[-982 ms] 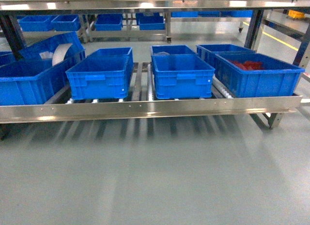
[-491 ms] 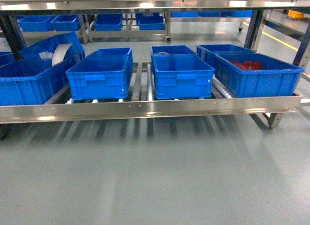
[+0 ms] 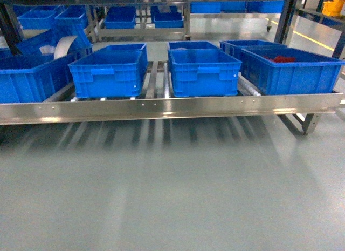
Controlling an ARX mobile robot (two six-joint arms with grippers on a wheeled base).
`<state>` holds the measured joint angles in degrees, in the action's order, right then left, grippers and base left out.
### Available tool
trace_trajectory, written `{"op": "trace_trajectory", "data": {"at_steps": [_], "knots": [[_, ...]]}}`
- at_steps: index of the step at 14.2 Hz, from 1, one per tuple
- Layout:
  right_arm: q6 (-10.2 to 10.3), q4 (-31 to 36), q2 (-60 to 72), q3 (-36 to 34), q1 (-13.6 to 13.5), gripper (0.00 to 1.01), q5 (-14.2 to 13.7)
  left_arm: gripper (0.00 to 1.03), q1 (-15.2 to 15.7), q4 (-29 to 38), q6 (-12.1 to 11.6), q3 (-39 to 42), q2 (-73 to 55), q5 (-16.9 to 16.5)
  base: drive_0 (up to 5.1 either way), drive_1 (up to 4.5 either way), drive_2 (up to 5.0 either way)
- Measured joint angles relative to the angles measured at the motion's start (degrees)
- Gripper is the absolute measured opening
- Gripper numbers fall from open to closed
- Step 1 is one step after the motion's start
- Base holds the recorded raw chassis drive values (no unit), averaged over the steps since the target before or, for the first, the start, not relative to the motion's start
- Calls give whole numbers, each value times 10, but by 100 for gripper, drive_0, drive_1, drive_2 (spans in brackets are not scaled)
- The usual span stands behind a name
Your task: Sort blue parts and orange caps into right shelf containers
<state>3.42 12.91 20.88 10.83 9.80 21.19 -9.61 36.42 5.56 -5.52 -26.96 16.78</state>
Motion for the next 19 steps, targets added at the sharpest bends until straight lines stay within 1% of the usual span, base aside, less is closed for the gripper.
{"op": "trace_trajectory", "data": {"at_steps": [19], "knots": [[0, 0, 0, 0, 0, 42, 0, 43, 0, 0, 0, 1, 0, 0, 0, 0, 0]]}}
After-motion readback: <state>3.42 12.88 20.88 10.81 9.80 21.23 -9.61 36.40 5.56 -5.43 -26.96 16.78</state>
